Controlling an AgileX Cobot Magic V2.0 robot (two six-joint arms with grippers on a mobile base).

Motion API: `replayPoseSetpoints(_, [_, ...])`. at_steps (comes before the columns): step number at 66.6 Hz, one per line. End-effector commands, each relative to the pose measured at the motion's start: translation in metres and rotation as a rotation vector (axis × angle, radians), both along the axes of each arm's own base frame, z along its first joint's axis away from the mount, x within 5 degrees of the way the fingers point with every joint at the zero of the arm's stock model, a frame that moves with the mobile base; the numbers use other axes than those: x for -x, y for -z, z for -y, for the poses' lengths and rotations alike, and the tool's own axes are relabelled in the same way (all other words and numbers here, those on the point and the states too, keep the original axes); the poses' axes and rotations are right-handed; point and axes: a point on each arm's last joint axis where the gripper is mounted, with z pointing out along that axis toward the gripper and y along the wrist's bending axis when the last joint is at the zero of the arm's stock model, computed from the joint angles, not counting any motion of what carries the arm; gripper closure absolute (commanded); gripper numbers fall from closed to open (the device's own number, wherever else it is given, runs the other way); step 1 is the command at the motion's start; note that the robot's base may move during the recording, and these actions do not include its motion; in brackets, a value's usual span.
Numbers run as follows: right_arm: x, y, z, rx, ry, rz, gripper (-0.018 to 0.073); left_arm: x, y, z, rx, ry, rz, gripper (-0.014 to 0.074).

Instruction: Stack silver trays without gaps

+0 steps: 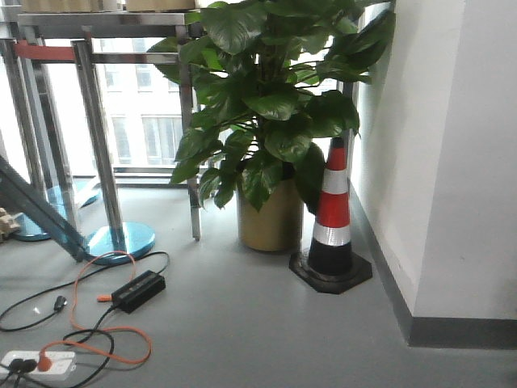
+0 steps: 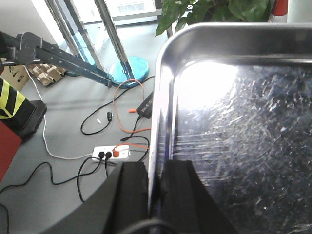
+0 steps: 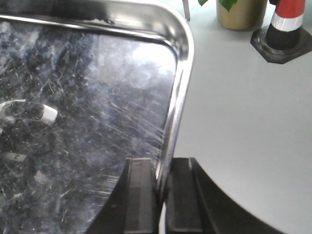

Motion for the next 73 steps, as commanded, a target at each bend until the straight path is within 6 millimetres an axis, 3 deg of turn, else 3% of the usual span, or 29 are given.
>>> replayPoseSetpoints(1, [0.0032,-0.0146,-0.0122,-0.116,-0.111,0.083,0.0574,-0.0015,-0.0021,0.0120,0.026,0.097,0.038,0.0610])
replayPoseSetpoints(73, [0.0032,-0.0146,-0.0122,-0.116,-0.111,0.083,0.0574,-0.0015,-0.0021,0.0120,0.026,0.097,0.038,0.0610])
